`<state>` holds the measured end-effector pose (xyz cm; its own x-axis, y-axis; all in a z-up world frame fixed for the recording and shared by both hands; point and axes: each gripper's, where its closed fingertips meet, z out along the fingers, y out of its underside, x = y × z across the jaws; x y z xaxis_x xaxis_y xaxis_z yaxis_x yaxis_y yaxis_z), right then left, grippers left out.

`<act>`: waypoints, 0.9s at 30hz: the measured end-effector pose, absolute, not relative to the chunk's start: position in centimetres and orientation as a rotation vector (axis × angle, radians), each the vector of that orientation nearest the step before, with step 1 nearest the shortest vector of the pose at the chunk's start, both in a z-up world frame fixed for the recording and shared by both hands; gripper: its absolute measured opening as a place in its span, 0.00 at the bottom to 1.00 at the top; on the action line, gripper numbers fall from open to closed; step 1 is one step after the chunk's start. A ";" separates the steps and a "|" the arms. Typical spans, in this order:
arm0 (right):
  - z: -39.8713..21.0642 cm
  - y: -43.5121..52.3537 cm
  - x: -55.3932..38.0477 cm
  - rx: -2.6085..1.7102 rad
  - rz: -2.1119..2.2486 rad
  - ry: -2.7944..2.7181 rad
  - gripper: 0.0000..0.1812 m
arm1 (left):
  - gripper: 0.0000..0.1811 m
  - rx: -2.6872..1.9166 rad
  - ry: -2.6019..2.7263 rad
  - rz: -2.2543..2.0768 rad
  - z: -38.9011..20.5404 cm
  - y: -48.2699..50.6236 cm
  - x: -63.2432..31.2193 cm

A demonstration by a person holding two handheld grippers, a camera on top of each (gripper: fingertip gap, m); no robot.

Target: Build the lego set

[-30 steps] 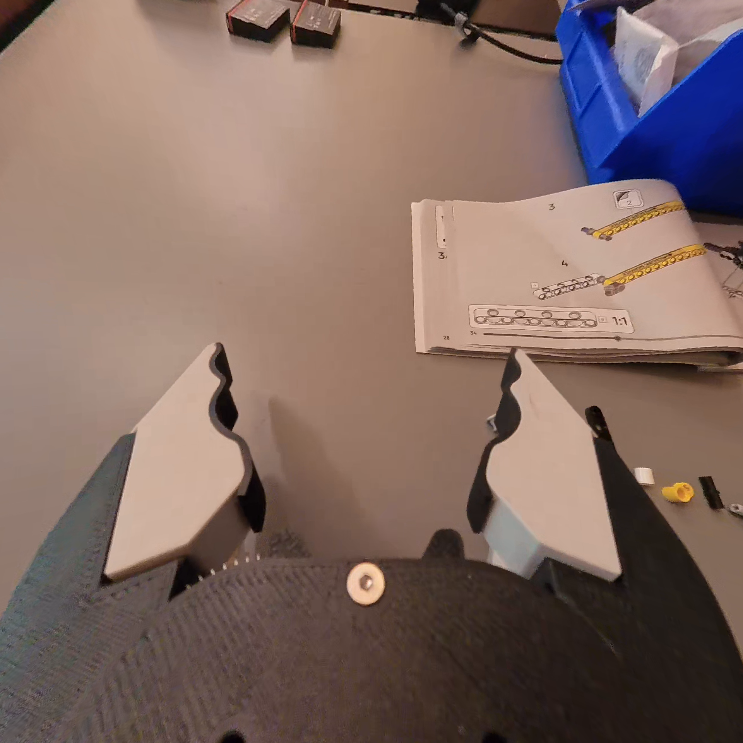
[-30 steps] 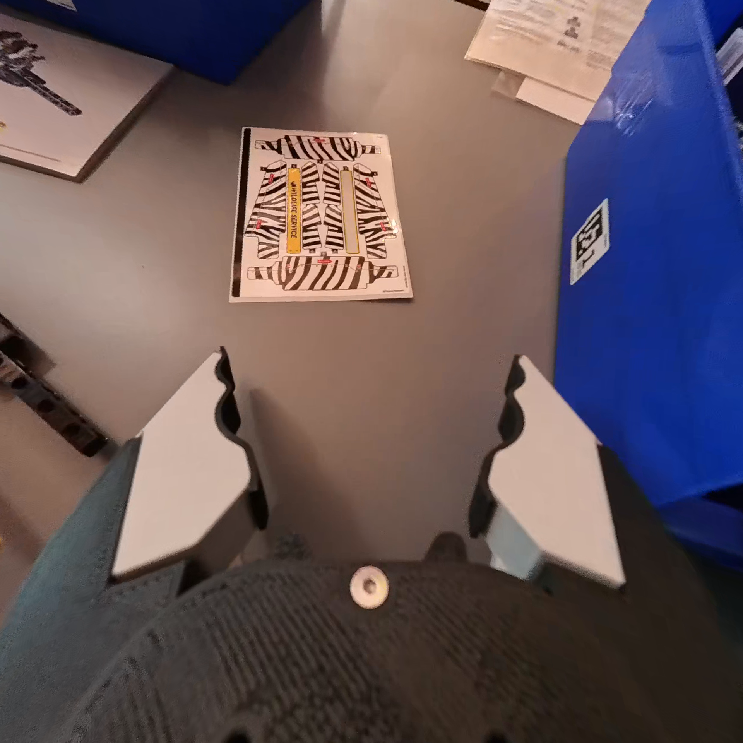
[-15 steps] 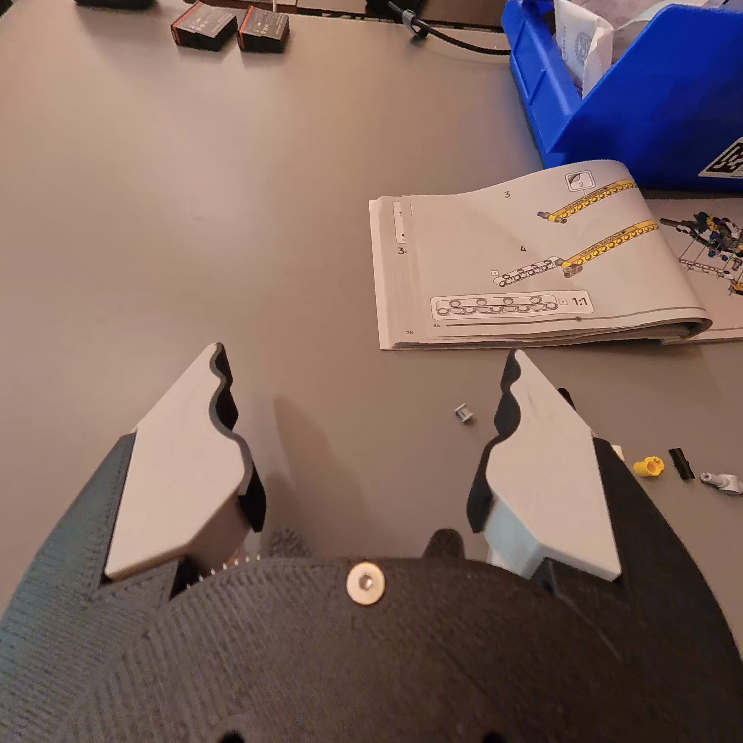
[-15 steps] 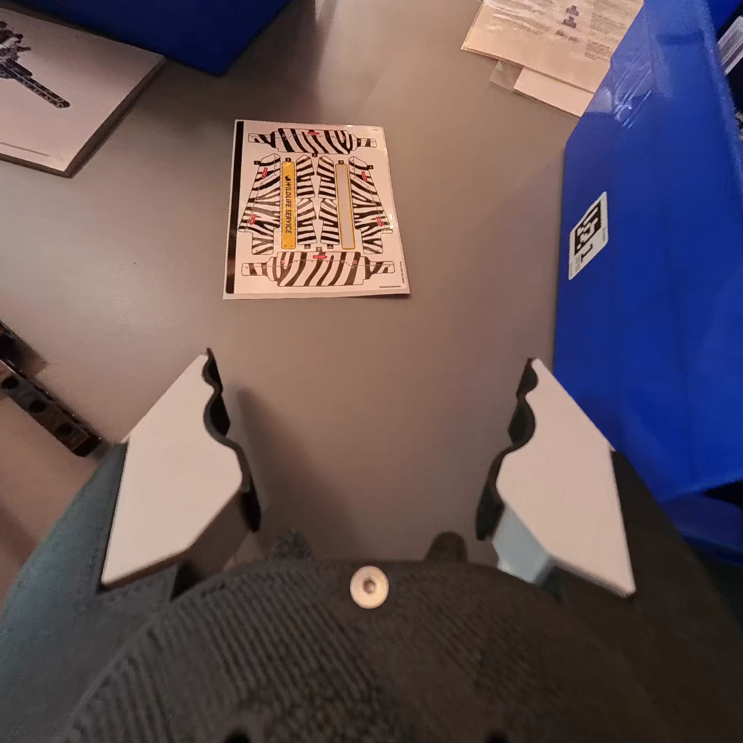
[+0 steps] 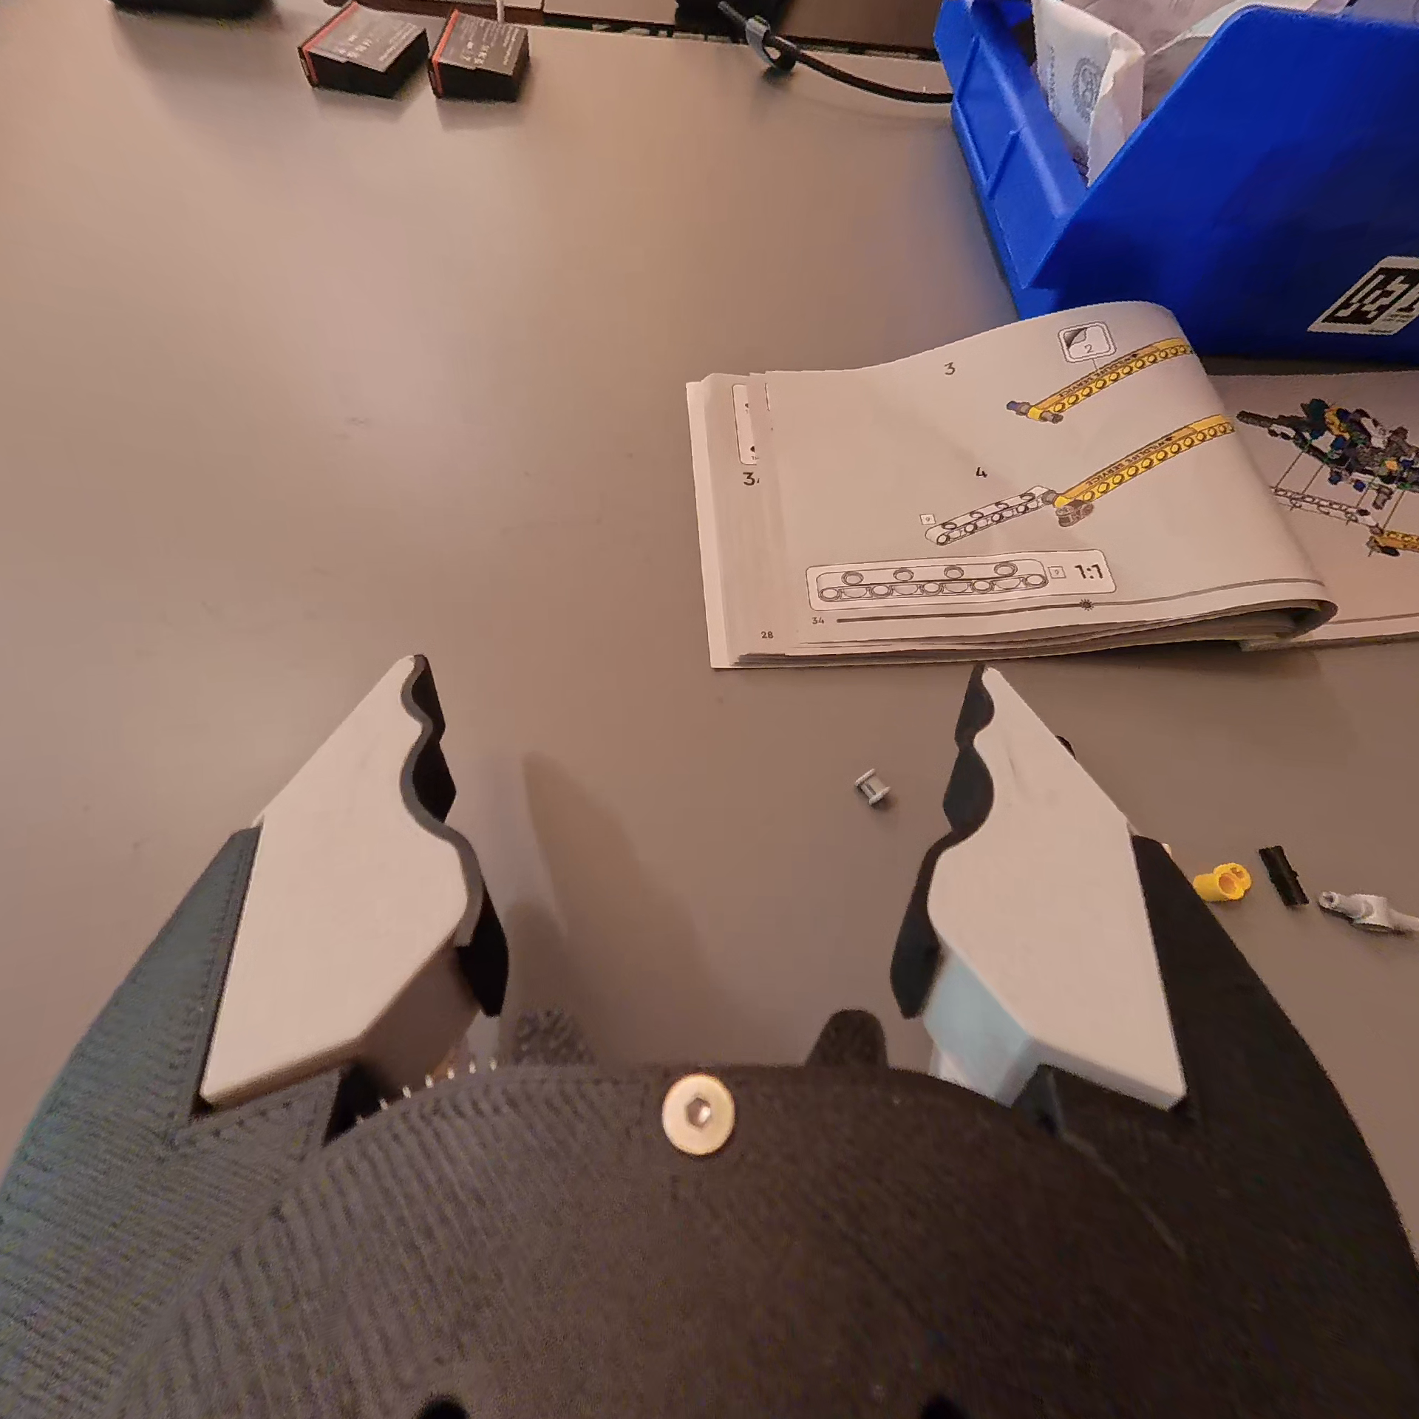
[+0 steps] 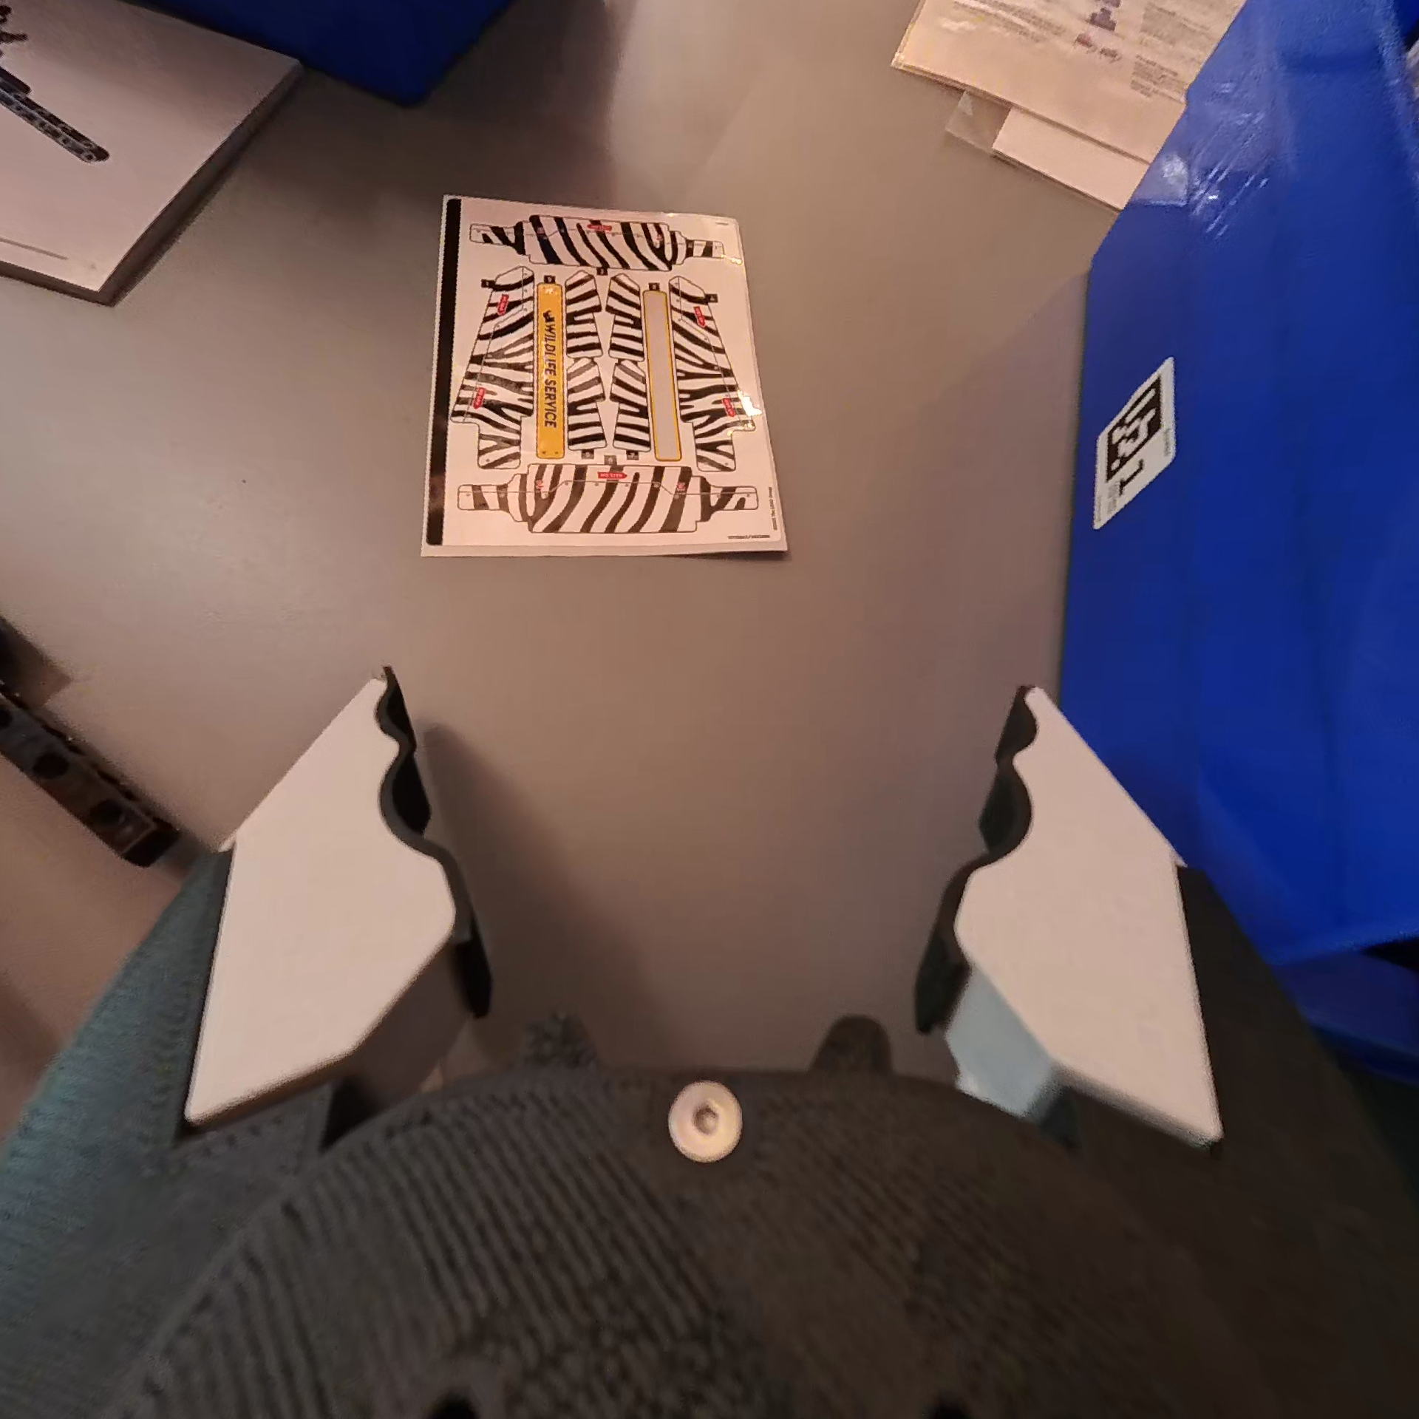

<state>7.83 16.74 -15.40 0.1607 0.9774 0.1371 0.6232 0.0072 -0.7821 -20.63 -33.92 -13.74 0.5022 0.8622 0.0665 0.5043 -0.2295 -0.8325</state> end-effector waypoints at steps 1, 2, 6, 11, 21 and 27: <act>-15.4 16.7 7.8 -1.700 0.604 -1.545 0.82 | 0.72 -1.890 -1.133 0.524 -13.8 -33.9 -20.6; -15.5 16.7 7.8 -1.701 0.602 -1.547 0.82 | 0.72 -1.891 -1.136 0.522 -13.8 -33.9 -20.7; -15.5 16.8 7.8 -1.704 0.597 -1.548 0.82 | 0.72 -1.896 -1.140 0.516 -13.9 -33.9 -20.7; -15.6 16.8 7.8 -1.713 0.599 -1.548 0.83 | 0.73 -1.910 -1.138 0.507 -14.1 -33.8 -20.6; -15.7 16.8 7.8 -1.715 0.594 -1.552 0.84 | 0.72 -1.916 -1.140 0.498 -14.2 -33.7 -20.6; -15.9 16.9 7.8 -1.721 0.580 -1.555 0.84 | 0.72 -1.959 -1.138 0.481 -14.8 -33.4 -20.6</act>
<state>7.83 16.90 -15.87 0.1658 0.9760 0.1415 0.6447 0.0013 -0.7644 -20.55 -33.44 -14.80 0.5223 0.8501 0.0664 0.5452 -0.2731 -0.7926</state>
